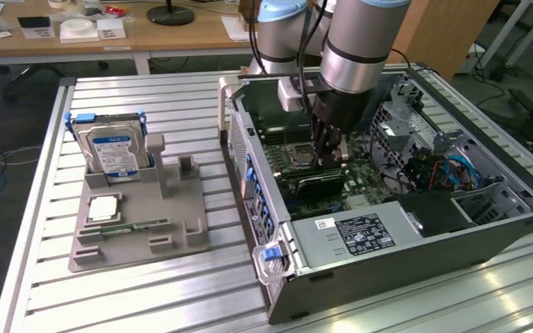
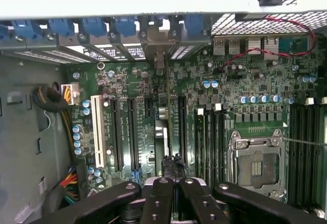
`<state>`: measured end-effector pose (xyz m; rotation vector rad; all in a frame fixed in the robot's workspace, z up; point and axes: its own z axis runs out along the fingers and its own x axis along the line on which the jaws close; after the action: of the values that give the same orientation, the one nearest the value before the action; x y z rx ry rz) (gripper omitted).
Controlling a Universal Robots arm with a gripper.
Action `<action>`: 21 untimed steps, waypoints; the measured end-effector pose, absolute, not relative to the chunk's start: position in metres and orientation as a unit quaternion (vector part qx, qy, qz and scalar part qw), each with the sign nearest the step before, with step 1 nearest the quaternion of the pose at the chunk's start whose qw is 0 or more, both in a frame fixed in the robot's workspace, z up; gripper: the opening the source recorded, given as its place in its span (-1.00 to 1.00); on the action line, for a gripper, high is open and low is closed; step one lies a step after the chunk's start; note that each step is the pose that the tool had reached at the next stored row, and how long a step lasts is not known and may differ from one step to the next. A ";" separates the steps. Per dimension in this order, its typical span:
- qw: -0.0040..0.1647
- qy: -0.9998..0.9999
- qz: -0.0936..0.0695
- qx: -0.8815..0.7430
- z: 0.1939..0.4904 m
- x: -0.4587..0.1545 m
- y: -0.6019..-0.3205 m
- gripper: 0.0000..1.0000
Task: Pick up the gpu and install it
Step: 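Press down on the gpu until it lock into place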
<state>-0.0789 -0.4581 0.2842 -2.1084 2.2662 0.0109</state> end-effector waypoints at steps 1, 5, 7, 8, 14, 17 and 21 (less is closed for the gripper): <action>0.023 0.732 0.003 -0.681 0.284 -0.079 -0.458 -0.79; 0.023 0.732 0.003 -0.681 0.283 -0.079 -0.458 -0.79; 0.023 0.732 0.003 -0.681 0.282 -0.080 -0.458 -0.79; 0.023 0.732 0.003 -0.681 0.281 -0.080 -0.458 -0.79; 0.024 0.732 0.003 -0.681 0.279 -0.080 -0.458 -0.79; 0.024 0.732 0.003 -0.681 0.276 -0.080 -0.458 -0.79; 0.024 0.732 0.003 -0.681 0.276 -0.080 -0.458 -0.79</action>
<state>-0.0805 -0.4579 0.2758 -2.1072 2.2650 0.0087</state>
